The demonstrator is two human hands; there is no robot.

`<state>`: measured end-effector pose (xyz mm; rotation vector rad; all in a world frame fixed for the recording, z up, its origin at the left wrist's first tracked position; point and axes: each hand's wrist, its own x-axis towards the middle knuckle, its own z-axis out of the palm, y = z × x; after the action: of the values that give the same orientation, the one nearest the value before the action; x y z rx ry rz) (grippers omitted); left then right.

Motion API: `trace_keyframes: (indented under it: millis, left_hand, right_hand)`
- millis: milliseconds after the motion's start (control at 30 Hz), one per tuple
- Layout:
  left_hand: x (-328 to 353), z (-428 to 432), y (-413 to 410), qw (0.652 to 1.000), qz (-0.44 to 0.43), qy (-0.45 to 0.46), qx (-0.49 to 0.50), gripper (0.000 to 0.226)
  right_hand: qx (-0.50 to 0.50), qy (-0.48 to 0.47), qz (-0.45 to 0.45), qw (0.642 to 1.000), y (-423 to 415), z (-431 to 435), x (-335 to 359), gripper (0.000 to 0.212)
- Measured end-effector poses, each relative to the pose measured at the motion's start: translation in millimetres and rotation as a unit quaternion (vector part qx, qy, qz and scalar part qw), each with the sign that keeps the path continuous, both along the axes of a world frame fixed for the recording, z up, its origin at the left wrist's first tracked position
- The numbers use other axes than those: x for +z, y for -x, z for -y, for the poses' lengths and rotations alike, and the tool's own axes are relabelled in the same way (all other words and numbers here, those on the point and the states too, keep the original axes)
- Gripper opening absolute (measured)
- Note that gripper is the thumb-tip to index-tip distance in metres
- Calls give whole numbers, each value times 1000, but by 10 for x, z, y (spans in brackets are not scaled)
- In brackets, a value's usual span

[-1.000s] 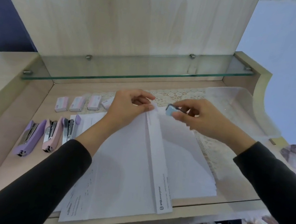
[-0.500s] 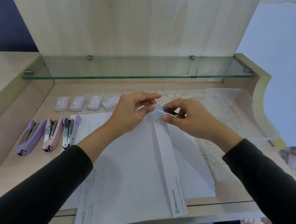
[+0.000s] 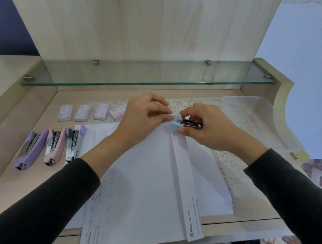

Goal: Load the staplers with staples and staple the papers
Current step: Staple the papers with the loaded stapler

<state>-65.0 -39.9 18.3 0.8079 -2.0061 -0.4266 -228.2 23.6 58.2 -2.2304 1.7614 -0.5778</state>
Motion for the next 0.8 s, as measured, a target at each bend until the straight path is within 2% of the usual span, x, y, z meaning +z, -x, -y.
trace_keyframes:
  millis: [67,167,333,467,667,800]
  left_hand:
    - [-4,-10,5,999,32,2,2,10]
    - [-12,-31,-16,997,61,-45,14,6]
    - [-41,-52,-48,993,54,-108,12,2]
    - [-7,-81,-28,995,38,-96,9,3]
    - [13,-64,-49,995,84,-52,16,8]
    - [14,-68,-46,995,102,-21,5,10]
  right_hand:
    - [-2,0,-11,1000,-1,-9,-9,32]
    - [-2,4,-23,1000,7,-14,-31,29]
    - [-2,2,-31,1000,29,-10,-49,29]
    - [8,2,-39,999,20,-3,-70,33]
    - [7,-3,-20,1000,66,8,-53,39]
    - [17,-11,-38,999,70,32,-68,38]
